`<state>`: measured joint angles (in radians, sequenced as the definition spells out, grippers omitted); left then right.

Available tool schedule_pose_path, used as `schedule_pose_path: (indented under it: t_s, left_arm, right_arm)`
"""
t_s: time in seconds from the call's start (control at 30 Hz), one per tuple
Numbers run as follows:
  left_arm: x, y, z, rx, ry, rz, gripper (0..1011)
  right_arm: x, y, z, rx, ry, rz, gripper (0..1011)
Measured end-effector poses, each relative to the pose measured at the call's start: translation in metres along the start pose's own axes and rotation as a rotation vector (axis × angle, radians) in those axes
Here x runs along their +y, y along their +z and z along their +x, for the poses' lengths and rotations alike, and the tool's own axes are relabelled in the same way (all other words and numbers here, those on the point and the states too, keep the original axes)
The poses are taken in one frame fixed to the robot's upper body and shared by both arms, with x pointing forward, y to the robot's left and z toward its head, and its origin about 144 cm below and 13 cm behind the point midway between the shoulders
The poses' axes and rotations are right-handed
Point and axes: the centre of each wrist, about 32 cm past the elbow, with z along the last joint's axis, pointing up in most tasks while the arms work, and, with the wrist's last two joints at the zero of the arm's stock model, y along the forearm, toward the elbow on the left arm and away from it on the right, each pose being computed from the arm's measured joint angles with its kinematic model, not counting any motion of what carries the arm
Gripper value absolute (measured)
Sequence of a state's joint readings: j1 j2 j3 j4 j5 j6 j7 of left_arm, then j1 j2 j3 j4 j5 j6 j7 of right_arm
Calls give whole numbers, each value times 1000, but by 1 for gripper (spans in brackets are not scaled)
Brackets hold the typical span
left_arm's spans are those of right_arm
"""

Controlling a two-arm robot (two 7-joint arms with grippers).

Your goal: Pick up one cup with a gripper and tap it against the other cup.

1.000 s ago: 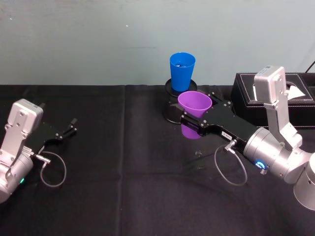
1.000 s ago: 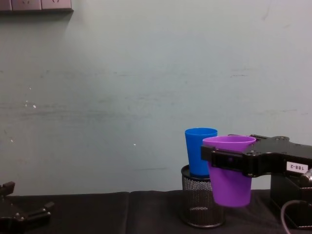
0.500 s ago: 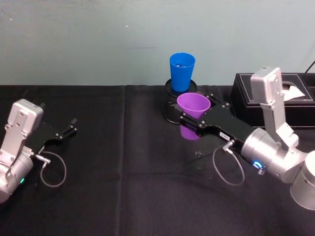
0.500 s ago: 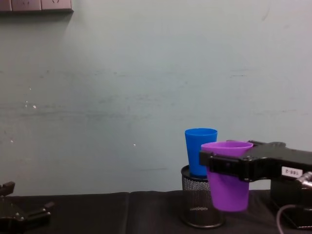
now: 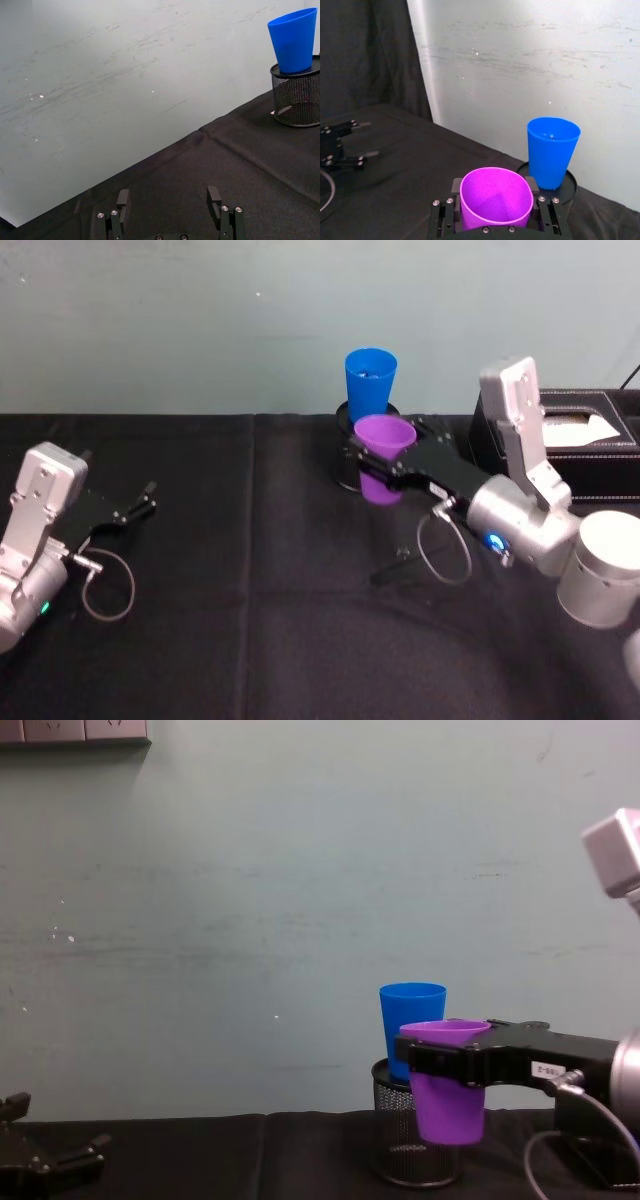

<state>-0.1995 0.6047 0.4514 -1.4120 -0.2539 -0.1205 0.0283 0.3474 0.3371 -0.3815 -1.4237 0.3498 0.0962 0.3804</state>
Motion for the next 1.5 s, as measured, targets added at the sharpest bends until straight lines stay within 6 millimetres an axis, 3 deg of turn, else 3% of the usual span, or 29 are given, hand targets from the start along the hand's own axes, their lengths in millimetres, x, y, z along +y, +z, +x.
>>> schedule_pose_path:
  t_s: [0.57, 1.5]
  left_arm:
    - [0, 0, 0, 0, 0, 0, 1000]
    - [0, 0, 0, 0, 0, 0, 1000]
  right_arm:
    - [42, -7, 17, -2, -40, 34, 754]
    - [65, 1, 28, -19, -67, 64, 755]
